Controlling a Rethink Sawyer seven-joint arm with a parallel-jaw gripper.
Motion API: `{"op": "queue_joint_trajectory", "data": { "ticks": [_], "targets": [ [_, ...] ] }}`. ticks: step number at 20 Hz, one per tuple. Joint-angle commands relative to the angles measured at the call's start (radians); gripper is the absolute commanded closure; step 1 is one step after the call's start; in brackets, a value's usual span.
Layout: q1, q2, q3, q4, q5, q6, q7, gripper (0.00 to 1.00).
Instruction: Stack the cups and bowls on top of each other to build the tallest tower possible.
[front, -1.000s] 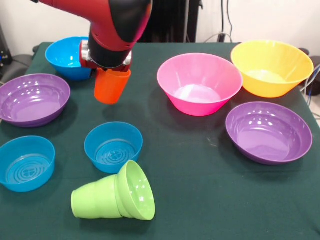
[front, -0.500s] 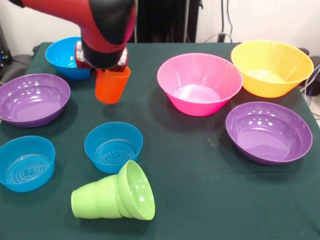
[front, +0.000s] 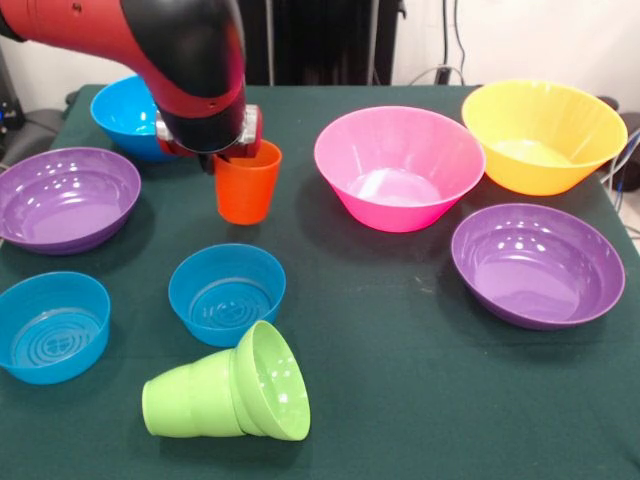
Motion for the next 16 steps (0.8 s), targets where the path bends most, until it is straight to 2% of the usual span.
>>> {"op": "queue_joint_trajectory", "data": {
  "ticks": [1,8,13,16],
  "targets": [
    [-0.025,0.024,0.206,0.099,0.020,0.007,-0.233,1.00],
    [-0.025,0.032,0.198,0.093,-0.040,0.019,-0.196,1.00],
    [-0.006,0.082,0.162,0.032,-0.121,-0.085,-0.164,1.00],
    [0.012,0.097,0.147,-0.005,-0.160,-0.109,-0.143,1.00]
  ]
}}
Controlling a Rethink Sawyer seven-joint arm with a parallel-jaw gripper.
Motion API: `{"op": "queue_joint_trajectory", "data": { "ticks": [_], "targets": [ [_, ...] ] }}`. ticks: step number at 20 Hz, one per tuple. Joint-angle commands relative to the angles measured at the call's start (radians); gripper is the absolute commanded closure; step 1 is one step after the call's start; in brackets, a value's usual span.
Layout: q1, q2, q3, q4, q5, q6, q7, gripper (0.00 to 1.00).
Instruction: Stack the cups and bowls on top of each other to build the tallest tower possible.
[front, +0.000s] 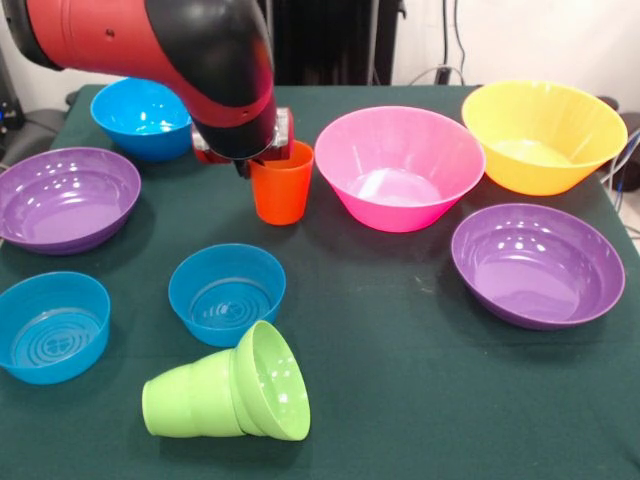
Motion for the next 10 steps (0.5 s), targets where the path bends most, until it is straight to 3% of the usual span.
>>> {"op": "queue_joint_trajectory", "data": {
  "ticks": [1,10],
  "targets": [
    [0.041,0.098,0.060,-0.061,-0.142,-0.115,-0.139,1.00],
    [0.052,0.134,0.062,-0.161,-0.199,-0.096,-0.137,1.00]
  ]
}}
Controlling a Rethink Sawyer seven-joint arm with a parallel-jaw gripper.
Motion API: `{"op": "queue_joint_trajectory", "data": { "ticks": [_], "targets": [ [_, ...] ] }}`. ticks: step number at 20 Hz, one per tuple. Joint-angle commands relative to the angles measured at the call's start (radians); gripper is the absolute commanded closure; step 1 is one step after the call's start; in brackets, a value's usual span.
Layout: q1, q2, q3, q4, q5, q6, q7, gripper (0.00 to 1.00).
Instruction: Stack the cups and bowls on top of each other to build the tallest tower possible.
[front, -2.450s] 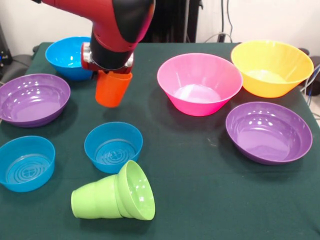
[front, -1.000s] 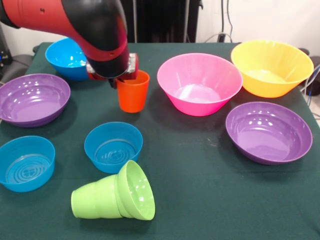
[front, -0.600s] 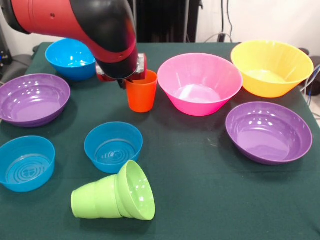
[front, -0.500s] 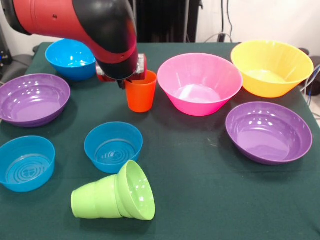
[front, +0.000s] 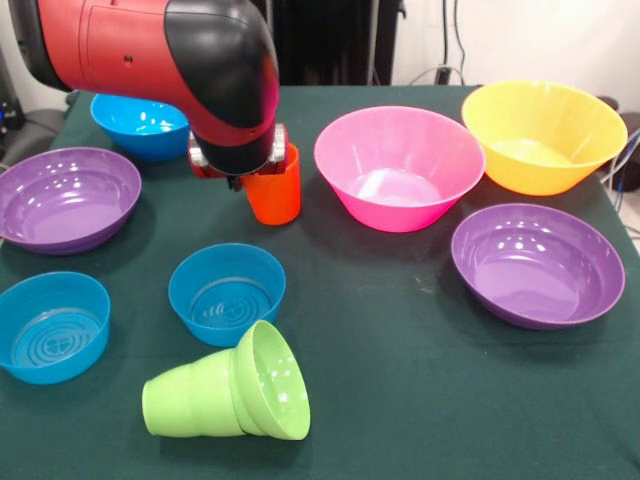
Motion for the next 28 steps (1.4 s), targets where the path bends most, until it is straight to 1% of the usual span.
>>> {"op": "queue_joint_trajectory", "data": {
  "ticks": [1,5,7,15,28],
  "targets": [
    [0.038,0.095,0.062,-0.109,-0.120,-0.096,-0.136,1.00],
    [0.034,0.109,0.078,-0.112,-0.103,-0.109,-0.139,1.00],
    [0.031,0.108,0.084,-0.105,-0.099,-0.131,-0.135,1.00],
    [0.039,0.095,0.071,-0.091,-0.105,-0.154,-0.106,1.00],
    [0.054,0.084,0.050,-0.078,-0.106,-0.135,-0.075,1.00]
  ]
}}
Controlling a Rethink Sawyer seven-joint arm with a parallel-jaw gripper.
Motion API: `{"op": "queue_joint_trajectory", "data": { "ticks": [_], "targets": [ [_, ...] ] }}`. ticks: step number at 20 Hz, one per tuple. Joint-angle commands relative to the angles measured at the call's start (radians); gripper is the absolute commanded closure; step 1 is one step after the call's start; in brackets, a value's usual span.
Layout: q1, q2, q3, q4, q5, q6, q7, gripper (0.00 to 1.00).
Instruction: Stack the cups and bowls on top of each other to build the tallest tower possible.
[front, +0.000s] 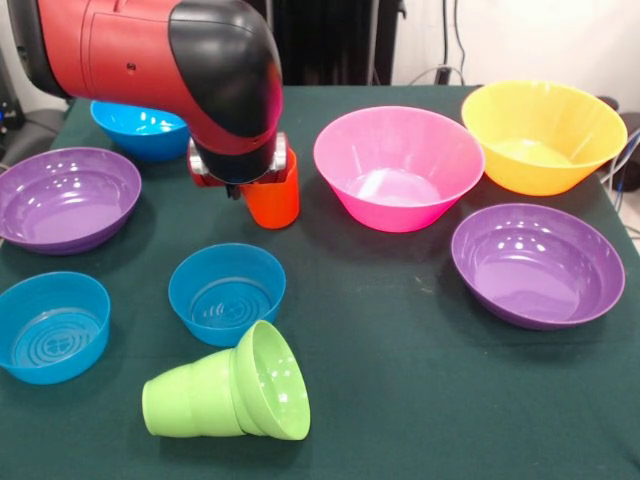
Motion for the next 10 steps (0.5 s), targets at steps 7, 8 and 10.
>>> {"op": "queue_joint_trajectory", "data": {
  "ticks": [7,8,10],
  "targets": [
    [0.048,0.071,0.042,-0.047,-0.097,-0.146,-0.067,0.00],
    [0.049,0.072,0.040,-0.051,-0.098,-0.145,-0.066,0.00],
    [0.051,0.073,0.037,-0.053,-0.094,-0.144,-0.065,0.00]
  ]
}}
